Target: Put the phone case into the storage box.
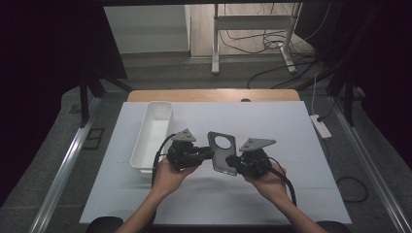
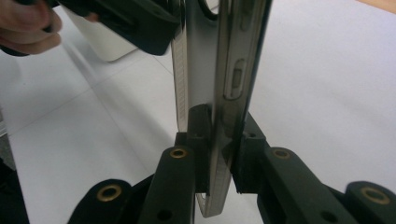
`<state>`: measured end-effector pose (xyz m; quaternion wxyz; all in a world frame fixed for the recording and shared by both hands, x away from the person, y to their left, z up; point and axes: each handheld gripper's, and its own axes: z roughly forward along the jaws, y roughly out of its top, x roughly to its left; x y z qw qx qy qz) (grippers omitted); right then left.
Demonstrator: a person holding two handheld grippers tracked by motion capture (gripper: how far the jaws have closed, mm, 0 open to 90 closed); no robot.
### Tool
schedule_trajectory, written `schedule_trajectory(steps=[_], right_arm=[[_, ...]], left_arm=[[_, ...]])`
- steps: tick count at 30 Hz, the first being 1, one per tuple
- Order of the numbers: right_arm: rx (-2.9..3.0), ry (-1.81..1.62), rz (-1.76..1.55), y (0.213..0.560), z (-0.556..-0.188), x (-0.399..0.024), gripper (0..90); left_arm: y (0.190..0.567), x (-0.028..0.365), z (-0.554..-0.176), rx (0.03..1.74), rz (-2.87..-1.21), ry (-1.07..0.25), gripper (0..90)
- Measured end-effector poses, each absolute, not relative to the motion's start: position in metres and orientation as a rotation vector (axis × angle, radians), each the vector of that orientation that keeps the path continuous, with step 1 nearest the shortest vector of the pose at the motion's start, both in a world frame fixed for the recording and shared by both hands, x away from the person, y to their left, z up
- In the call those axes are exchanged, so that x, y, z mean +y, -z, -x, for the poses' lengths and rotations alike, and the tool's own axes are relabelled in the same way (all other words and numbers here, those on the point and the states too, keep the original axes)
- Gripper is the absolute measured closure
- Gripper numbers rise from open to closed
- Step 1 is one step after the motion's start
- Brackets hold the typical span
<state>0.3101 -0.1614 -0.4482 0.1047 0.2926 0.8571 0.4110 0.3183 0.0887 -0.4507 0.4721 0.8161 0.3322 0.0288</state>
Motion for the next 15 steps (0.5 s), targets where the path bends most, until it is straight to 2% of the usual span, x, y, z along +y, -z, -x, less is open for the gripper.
schedule_trajectory(steps=[2,8,15], right_arm=[[2.528,-1.212,-0.857,0.448,-0.3091,-0.1602,79.7],[2.561,-1.214,-0.831,0.4497,-0.3068,-0.1562,79.2],[2.58,-1.215,-0.803,0.4514,-0.3057,-0.1521,76.5]], left_arm=[[0.4503,0.0888,-0.3189,0.84,-2.005,-0.064,83.2],[0.4491,0.0869,-0.3185,0.888,-2.006,-0.096,87.7],[0.4465,0.0821,-0.3188,0.918,-2.021,-0.121,88.8]])
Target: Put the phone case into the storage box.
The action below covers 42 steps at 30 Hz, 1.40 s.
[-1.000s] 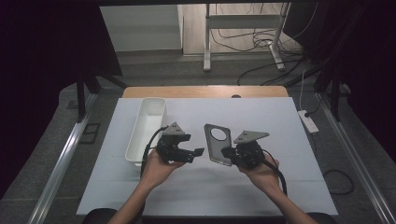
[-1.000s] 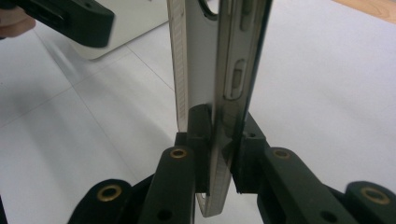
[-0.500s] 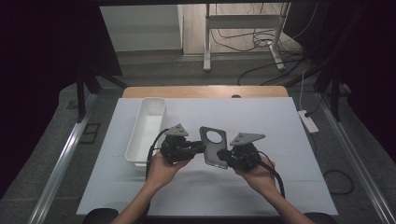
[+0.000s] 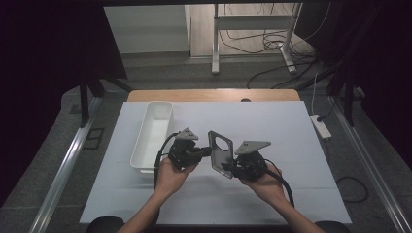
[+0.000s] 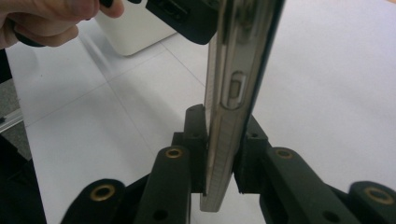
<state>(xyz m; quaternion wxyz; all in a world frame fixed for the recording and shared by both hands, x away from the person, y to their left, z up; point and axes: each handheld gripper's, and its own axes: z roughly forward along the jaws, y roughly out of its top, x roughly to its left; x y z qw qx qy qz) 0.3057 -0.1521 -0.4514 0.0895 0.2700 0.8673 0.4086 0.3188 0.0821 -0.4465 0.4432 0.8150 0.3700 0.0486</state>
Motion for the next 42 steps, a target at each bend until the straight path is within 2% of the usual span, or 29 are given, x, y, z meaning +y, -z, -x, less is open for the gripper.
schedule_trajectory(steps=[12,27,38,42], right_arm=[[2.575,-1.212,-0.828,0.45,-0.308,-0.157,59.5],[2.647,-1.205,-0.837,0.446,-0.315,-0.166,45.1],[2.654,-1.171,-0.868,0.444,-0.32,-0.183,27.4],[2.65,-1.164,-0.894,0.445,-0.32,-0.189,24.8]], left_arm=[[0.446,0.087,-0.328,0.981,-2.033,-0.149,88.8],[0.438,0.102,-0.34,0.999,-2.018,-0.146,88.7],[0.431,0.115,-0.349,1.019,-2.026,-0.176,88.8],[0.429,0.119,-0.352,1.025,-2.029,-0.18,88.8]])
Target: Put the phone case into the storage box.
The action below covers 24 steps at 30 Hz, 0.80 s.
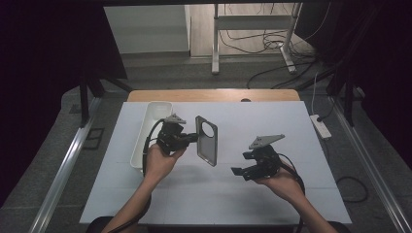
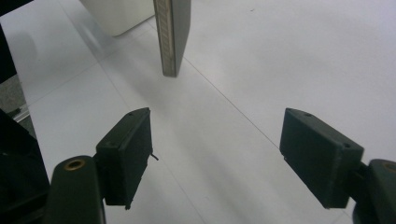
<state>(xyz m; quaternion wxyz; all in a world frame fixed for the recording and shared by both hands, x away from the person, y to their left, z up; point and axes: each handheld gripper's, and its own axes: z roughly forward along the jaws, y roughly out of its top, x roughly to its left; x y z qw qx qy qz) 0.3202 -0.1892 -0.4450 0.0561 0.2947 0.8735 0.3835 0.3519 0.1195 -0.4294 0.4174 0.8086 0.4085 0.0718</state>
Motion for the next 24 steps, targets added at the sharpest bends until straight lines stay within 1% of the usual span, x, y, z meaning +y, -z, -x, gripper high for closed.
schedule_trajectory(steps=[6,8,15,24], right_arm=[[2.63,-1.17,-0.907,0.444,-0.318,-0.197,21.1],[2.611,-1.156,-0.919,0.444,-0.317,-0.201,18.1],[2.587,-1.146,-0.954,0.445,-0.313,-0.213,12.5],[2.573,-1.152,-0.996,0.444,-0.309,-0.227,11.2]], left_arm=[[0.426,0.125,-0.355,1.035,-2.023,-0.186,88.8],[0.424,0.129,-0.357,1.04,-2.018,-0.187,88.7],[0.418,0.136,-0.36,1.053,-2.012,-0.191,88.7],[0.411,0.145,-0.365,1.07,-2.009,-0.214,88.7]])
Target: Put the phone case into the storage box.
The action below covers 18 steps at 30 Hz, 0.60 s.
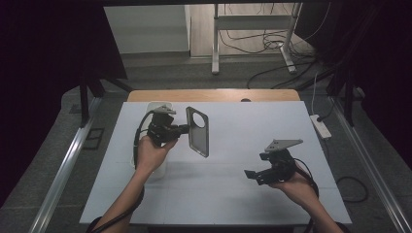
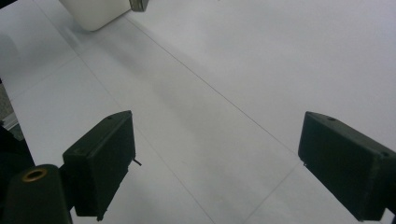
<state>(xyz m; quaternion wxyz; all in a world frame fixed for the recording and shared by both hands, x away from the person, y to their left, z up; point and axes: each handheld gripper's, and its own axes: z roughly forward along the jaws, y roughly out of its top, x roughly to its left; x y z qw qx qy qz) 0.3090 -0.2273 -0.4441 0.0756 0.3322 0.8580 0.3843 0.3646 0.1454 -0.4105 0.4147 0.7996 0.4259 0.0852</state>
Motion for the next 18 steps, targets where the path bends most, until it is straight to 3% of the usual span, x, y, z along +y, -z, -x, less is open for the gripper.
schedule_trajectory(steps=[18], right_arm=[[2.542,-1.119,-1.064,0.448,-0.298,-0.254,5.3]], left_arm=[[0.4,0.167,-0.374,1.136,-1.975,-0.229,88.8]])
